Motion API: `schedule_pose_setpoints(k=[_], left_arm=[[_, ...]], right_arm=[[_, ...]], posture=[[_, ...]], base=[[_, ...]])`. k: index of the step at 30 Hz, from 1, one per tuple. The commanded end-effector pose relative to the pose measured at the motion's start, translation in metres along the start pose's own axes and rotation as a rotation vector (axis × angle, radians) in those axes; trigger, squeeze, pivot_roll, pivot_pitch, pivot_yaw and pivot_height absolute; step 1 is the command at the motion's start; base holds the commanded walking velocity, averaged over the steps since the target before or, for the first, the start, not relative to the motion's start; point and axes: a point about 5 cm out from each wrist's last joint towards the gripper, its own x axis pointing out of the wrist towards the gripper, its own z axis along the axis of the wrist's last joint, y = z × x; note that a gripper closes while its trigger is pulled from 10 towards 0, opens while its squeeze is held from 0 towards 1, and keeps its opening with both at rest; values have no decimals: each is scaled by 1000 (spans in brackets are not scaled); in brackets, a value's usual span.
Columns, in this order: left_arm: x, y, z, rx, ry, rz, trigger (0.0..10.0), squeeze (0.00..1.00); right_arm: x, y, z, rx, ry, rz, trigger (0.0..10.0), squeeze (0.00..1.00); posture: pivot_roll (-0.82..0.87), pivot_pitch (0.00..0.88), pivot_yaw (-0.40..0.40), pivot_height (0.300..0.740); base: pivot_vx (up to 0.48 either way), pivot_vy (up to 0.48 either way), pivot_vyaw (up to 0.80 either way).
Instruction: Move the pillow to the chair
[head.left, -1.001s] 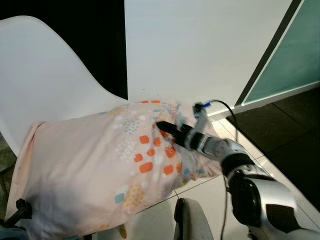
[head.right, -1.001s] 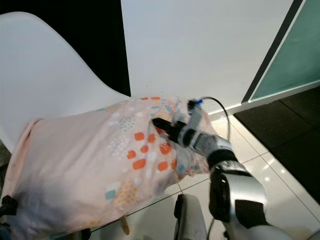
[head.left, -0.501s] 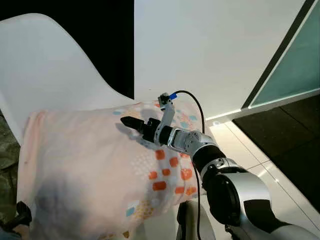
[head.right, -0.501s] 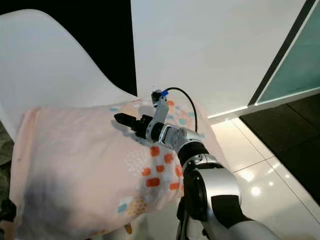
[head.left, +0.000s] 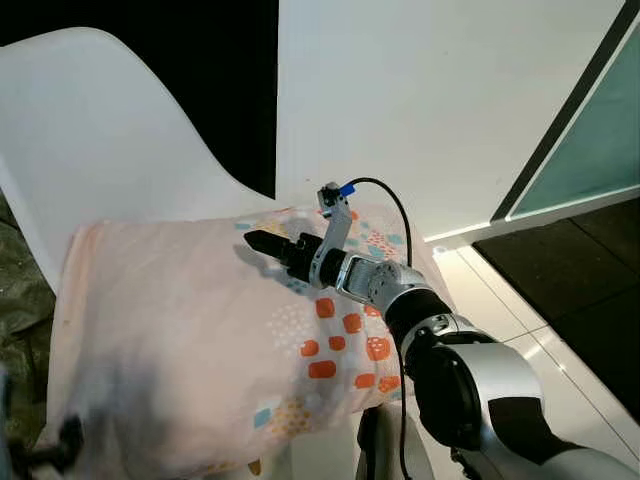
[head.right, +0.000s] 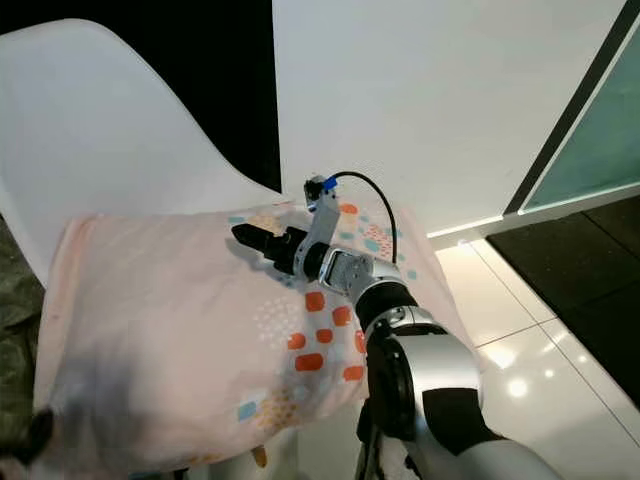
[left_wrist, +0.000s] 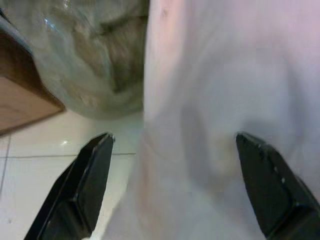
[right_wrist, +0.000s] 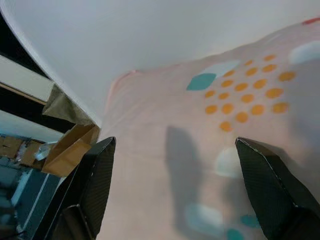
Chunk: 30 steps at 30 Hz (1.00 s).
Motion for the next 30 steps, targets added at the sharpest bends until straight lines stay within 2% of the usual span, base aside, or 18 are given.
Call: schedule_pose_setpoints(k=[1,2,3,4,5,7,9,10,12,13,16,19,21,23,25,26,29,30], left_arm=[[1,-3,9,-10,-47,-29,10000,0],[1,-3,9,-10,-47,-29,10000,0],[4,-10,21,-43,-130,-73,10000,0],[4,-10,21,-43,-130,-73,10000,0],[6,-18,35,-99,-224,-124,10000,0],[8,-30,52,-181,-334,-193,10000,0],[14,-41,59,-255,-386,-219,10000,0],[14,-41,59,-255,-386,-219,10000,0],[26,-55,56,-307,-373,-222,10000,0],[26,-55,56,-307,-373,-222,10000,0],[40,-75,45,-332,-299,-268,10000,0],[40,-75,45,-332,-299,-268,10000,0],[50,-86,40,-329,-277,-298,10000,0],[56,-91,40,-321,-284,-315,10000,0],[70,-103,35,-259,-279,-335,10000,0],[70,-103,35,-259,-279,-335,10000,0],[79,-119,28,-244,-258,-368,10000,0],[79,-119,28,-244,-258,-368,10000,0]], right_arm=[[-5,-5,5,-36,-30,-6,10000,0],[-5,-5,5,-36,-30,-6,10000,0],[-8,-6,12,-49,-68,-4,10000,0],[-8,-6,12,-49,-68,-4,10000,0],[-13,-9,20,-57,-111,-11,10000,0],[-19,-13,29,-56,-158,-20,10000,0],[-24,-16,33,-52,-182,-22,10000,0],[-24,-16,33,-52,-182,-22,10000,0],[-28,-18,35,-53,-194,-18,10000,0],[-28,-18,35,-53,-194,-18,10000,0],[-33,-23,36,-54,-217,-27,10000,0],[-33,-23,36,-54,-217,-27,10000,0],[-39,-28,37,-54,-246,-38,10000,0],[-44,-31,39,-55,-259,-42,10000,0],[-54,-38,40,-64,-273,-54,10000,0],[-54,-38,40,-64,-273,-54,10000,0],[-60,-39,37,-78,-265,-48,10000,0],[-60,-39,37,-78,-265,-48,10000,0]], posture=[[54,92,-99,300],[54,92,-99,300],[41,84,-97,300],[41,84,-97,300],[36,81,-97,300],[26,75,-95,305],[22,68,-93,315],[22,68,-93,315],[12,55,-93,325],[12,55,-93,325],[1,39,-91,340],[1,39,-91,340],[-7,34,-82,350],[-10,31,-85,355],[-25,28,-82,365],[-25,28,-82,365],[-49,30,-73,380],[-49,30,-73,380]], base=[[0,0,0],[0,0,0],[0,0,0],[0,0,0],[0,0,0],[0,0,0],[0,0,0],[0,0,0],[0,0,0],[0,0,0],[0,0,0],[0,0,0],[0,0,0],[0,0,0],[0,0,0],[0,0,0],[0,0,0],[0,0,0]])
